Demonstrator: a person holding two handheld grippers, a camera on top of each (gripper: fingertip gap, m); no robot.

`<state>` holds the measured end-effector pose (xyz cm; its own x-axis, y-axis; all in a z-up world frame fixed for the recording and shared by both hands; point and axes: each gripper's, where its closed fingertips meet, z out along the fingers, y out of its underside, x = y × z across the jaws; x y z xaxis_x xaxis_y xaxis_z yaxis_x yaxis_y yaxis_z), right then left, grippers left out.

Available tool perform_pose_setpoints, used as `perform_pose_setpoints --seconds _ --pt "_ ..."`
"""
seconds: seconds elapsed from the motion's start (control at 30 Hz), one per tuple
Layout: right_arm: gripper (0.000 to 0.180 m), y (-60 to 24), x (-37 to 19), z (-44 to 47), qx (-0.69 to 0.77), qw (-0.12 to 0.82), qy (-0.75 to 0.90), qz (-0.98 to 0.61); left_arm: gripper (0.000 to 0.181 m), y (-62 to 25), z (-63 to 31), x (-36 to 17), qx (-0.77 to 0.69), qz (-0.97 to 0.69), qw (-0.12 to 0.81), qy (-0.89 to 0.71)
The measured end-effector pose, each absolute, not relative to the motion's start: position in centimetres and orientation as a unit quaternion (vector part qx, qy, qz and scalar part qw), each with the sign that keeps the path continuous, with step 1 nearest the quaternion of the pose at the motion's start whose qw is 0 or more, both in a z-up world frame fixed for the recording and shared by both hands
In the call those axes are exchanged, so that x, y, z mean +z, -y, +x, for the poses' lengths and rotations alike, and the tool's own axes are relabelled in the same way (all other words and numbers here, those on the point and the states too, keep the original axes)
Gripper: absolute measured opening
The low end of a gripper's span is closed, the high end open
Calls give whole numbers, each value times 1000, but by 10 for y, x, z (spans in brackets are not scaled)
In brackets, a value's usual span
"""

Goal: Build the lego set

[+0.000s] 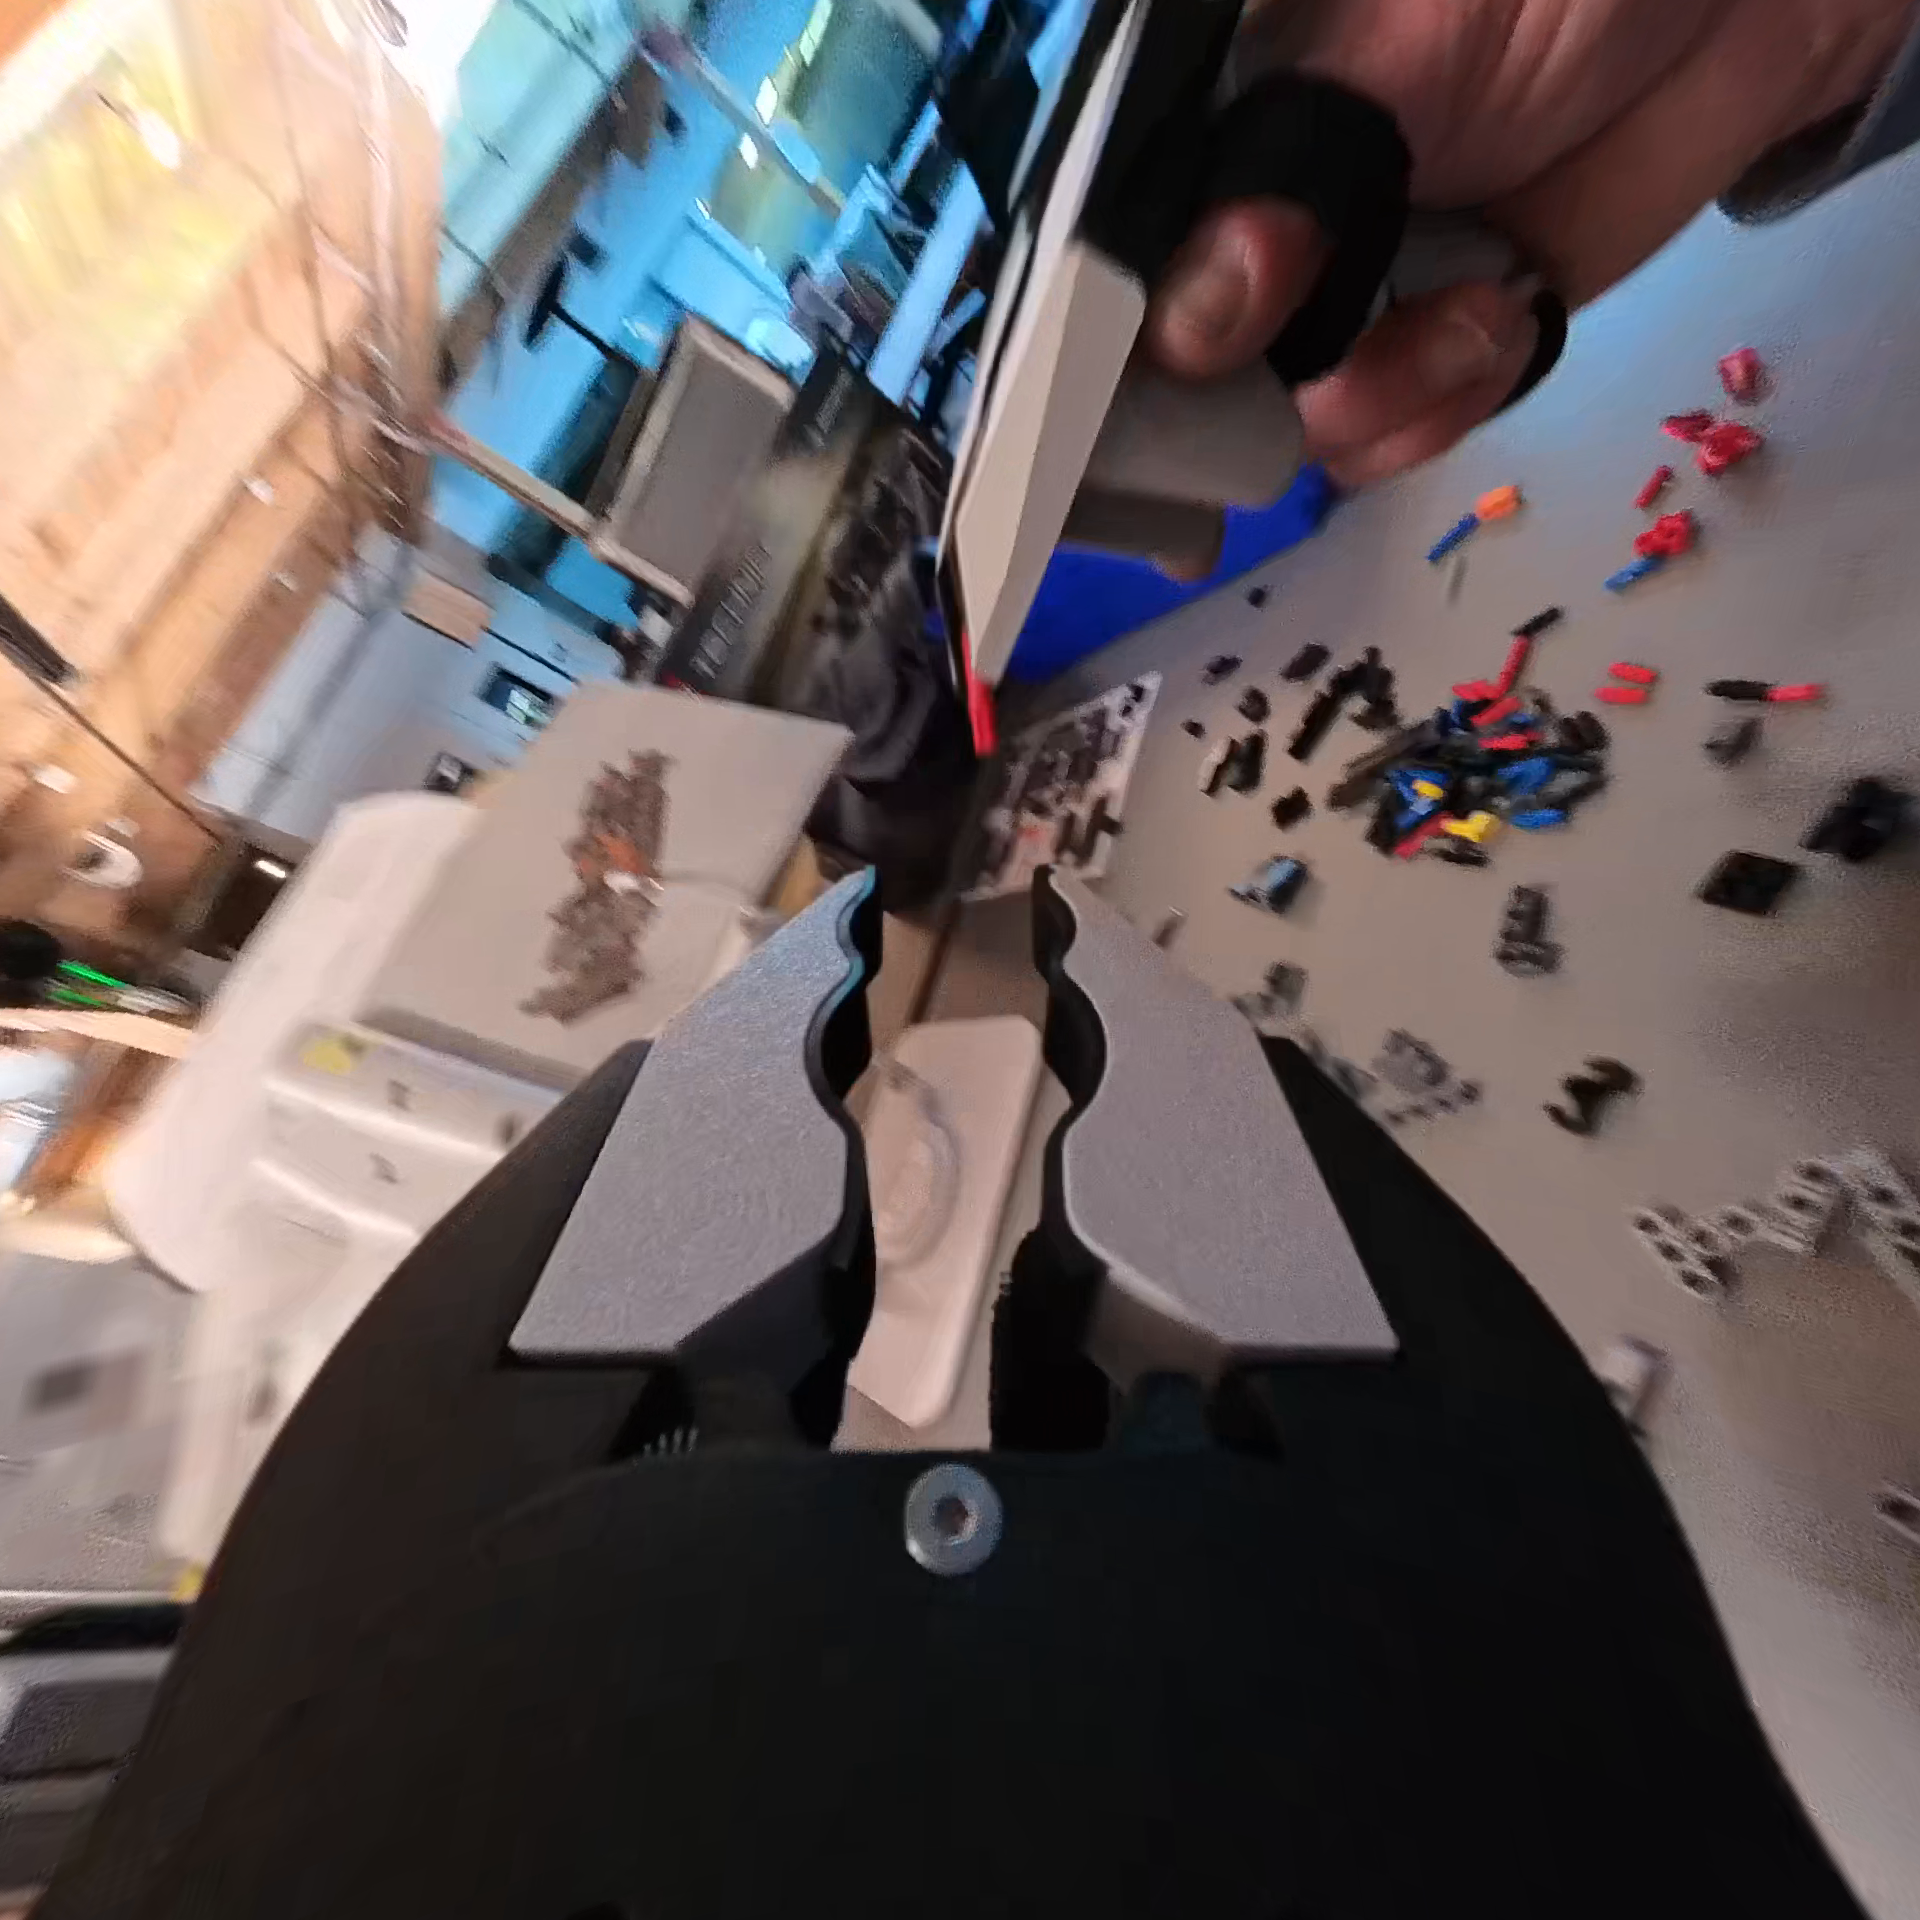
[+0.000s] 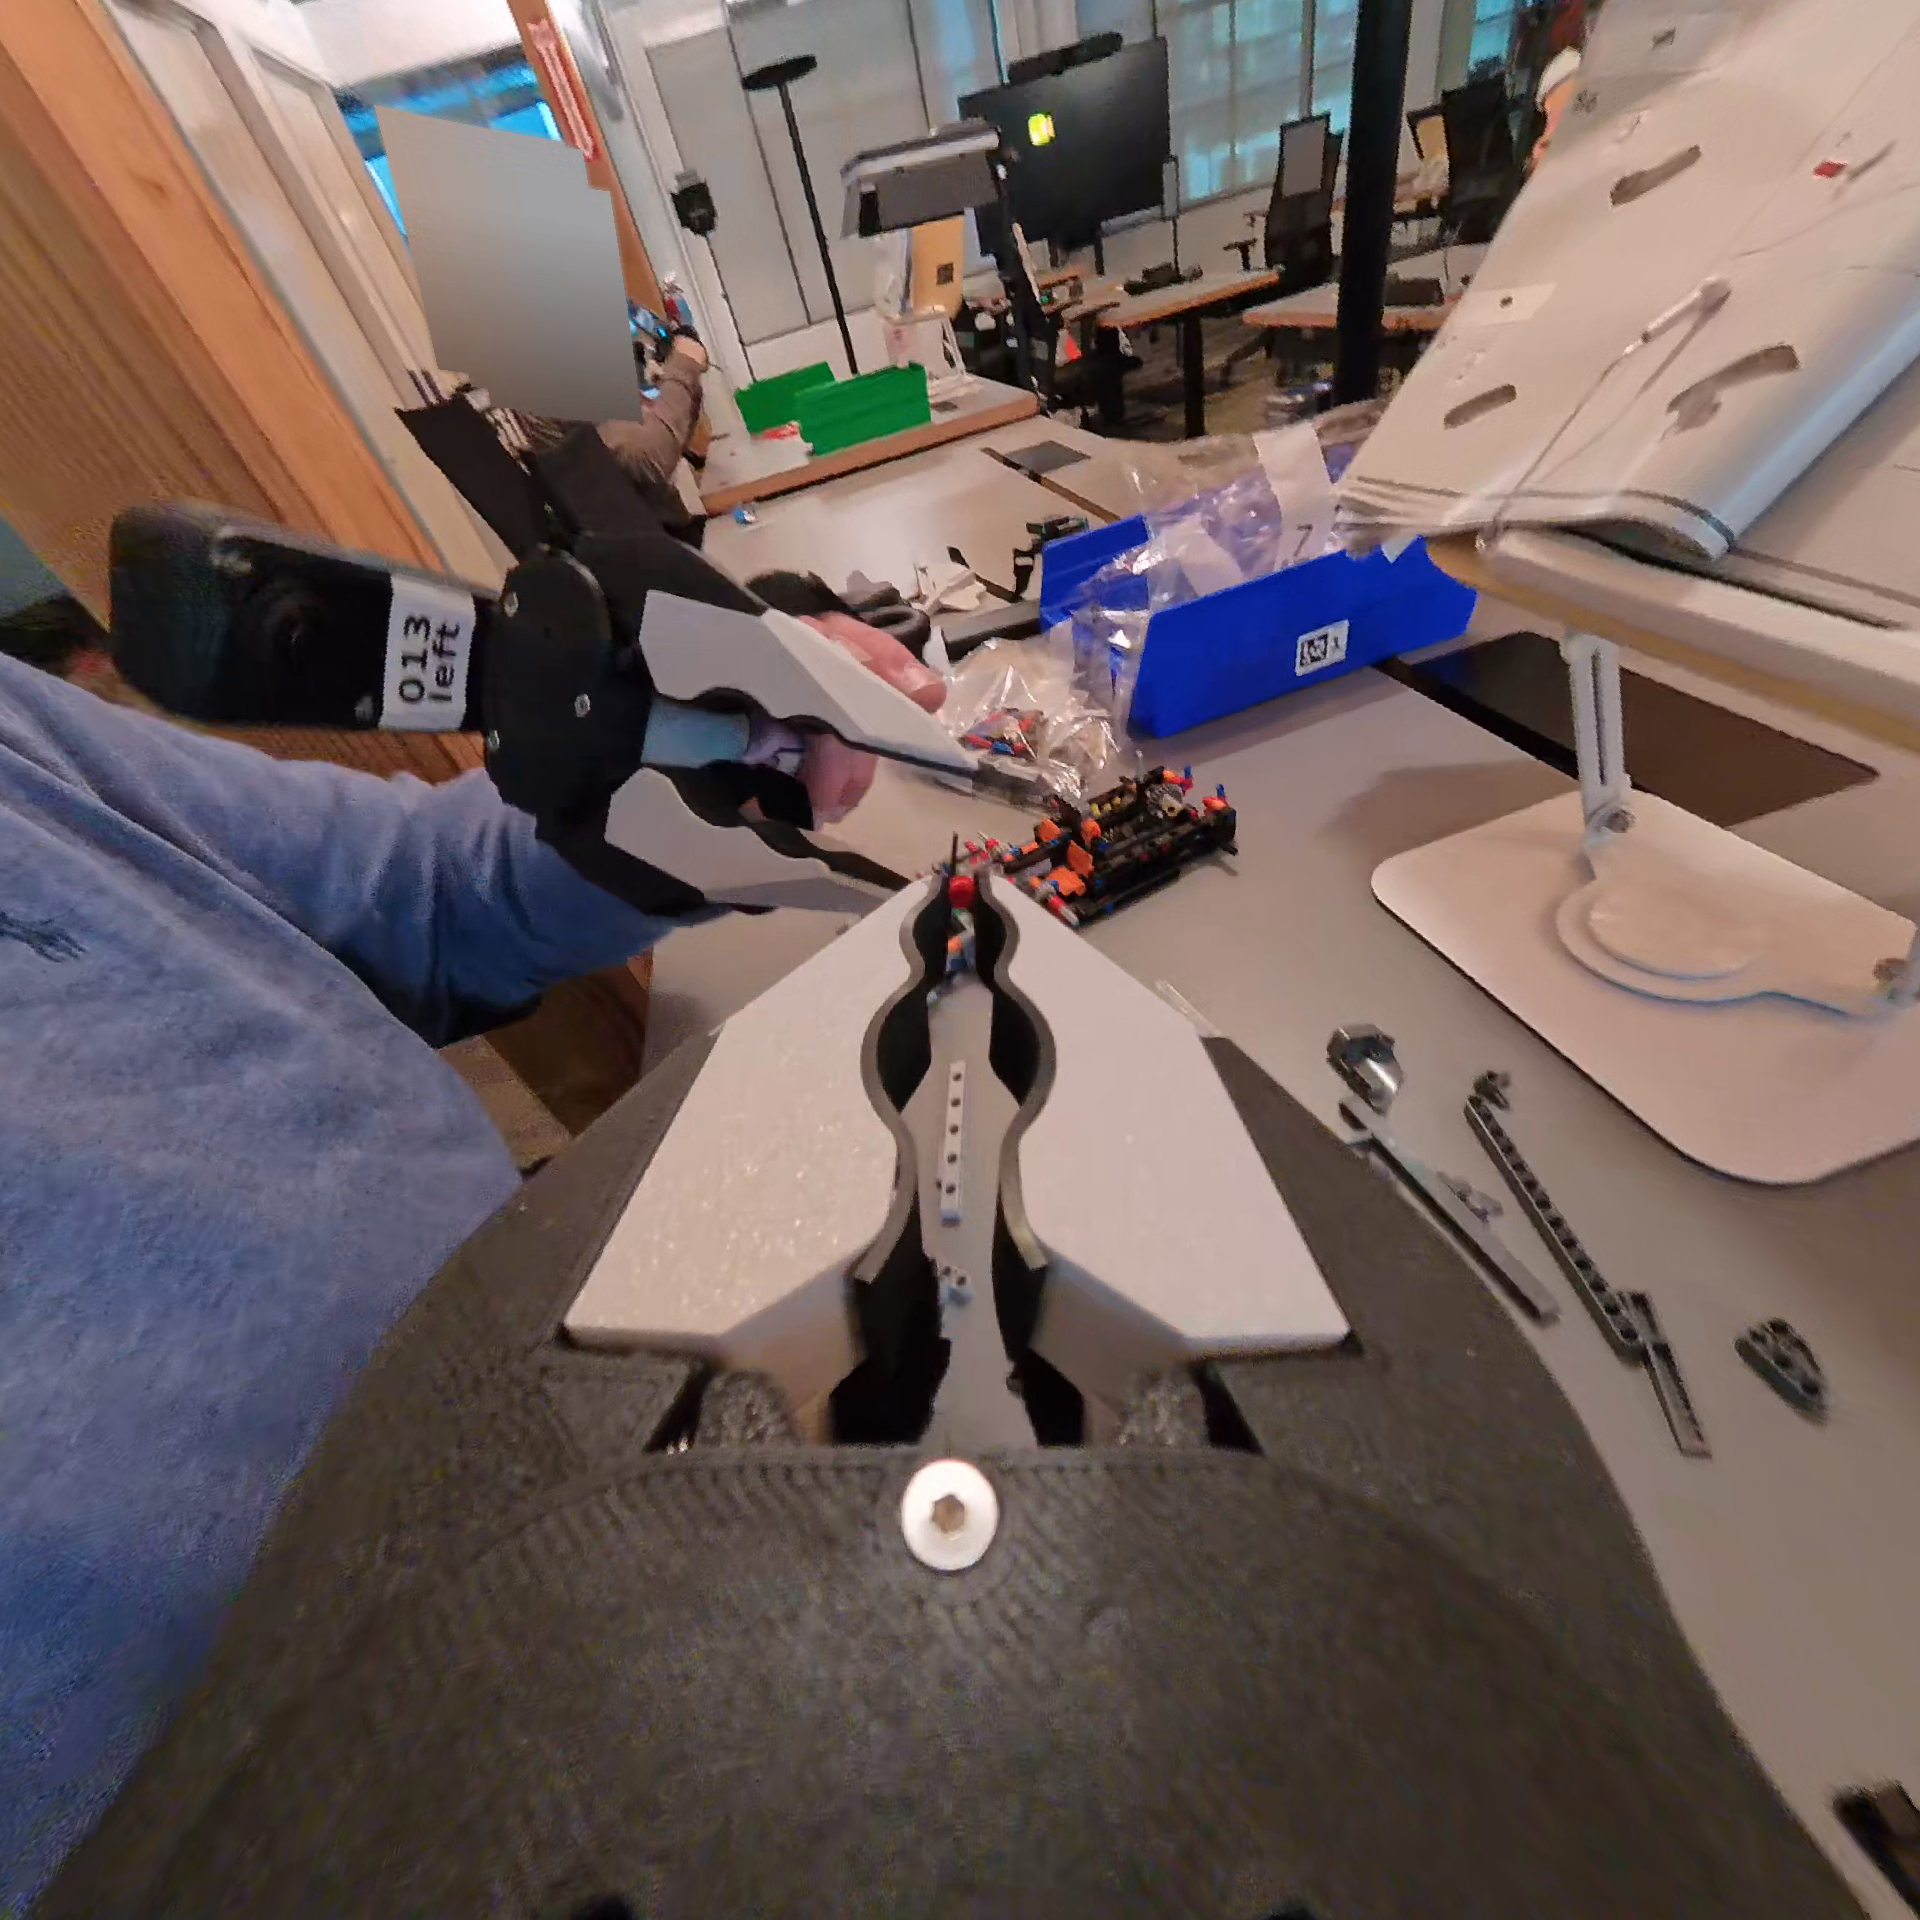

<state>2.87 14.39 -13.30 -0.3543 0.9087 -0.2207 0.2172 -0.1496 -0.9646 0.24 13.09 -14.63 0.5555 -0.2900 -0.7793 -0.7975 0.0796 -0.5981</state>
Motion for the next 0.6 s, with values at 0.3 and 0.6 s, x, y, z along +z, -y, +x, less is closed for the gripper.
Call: perform_pose_setpoints --seconds 0.3,0.6 --pt "1 -140 -187 63 547 280 590 -524 21 -92 -14 -270 69 -794 444 -410" --pt "2 -128 -238 76 482 262 633 -546 19 -116 32 -329 -15 -808 384 -447"
